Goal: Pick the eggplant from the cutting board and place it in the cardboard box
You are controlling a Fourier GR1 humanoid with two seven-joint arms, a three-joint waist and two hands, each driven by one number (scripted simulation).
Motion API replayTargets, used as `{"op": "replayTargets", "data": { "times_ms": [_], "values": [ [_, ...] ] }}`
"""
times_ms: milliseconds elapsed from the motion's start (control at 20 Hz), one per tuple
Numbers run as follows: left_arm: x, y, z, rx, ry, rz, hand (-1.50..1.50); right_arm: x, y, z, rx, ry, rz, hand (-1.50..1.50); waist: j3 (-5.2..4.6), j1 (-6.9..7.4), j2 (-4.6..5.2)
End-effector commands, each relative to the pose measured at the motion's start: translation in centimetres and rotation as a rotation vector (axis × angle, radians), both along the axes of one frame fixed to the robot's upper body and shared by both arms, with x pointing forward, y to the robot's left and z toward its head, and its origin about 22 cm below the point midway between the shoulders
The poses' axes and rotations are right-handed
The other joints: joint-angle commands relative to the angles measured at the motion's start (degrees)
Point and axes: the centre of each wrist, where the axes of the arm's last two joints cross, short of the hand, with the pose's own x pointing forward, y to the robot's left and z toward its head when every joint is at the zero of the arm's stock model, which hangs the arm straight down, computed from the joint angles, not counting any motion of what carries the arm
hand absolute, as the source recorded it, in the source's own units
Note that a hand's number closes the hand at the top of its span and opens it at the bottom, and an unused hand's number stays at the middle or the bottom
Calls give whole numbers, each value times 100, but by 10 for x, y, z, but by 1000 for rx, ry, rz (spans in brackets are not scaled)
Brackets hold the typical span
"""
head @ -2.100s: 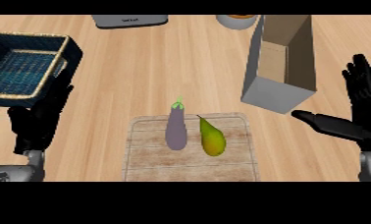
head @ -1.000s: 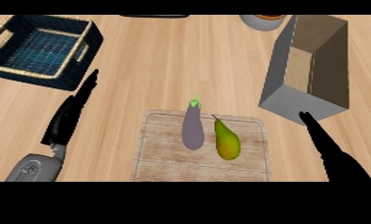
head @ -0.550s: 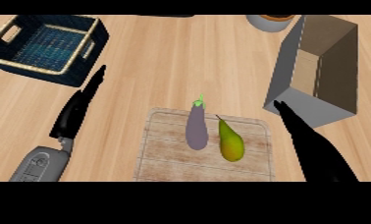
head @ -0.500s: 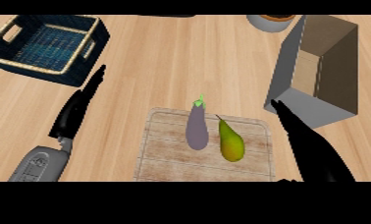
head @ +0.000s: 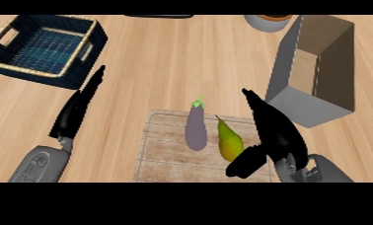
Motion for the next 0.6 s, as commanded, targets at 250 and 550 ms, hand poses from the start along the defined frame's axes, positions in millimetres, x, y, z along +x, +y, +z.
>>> {"op": "replayTargets", "data": {
  "times_ms": [250, 550],
  "values": [
    [6, 16, -1, -16, -1, 11, 0, 32, 70, -4, -127, 152, -79, -150, 17, -169, -22],
    [3, 10, -2, -1, -5, 31, 0, 40, 94, 0, -176, 88, -82, -150, 33, -206, -38]
  ]
}}
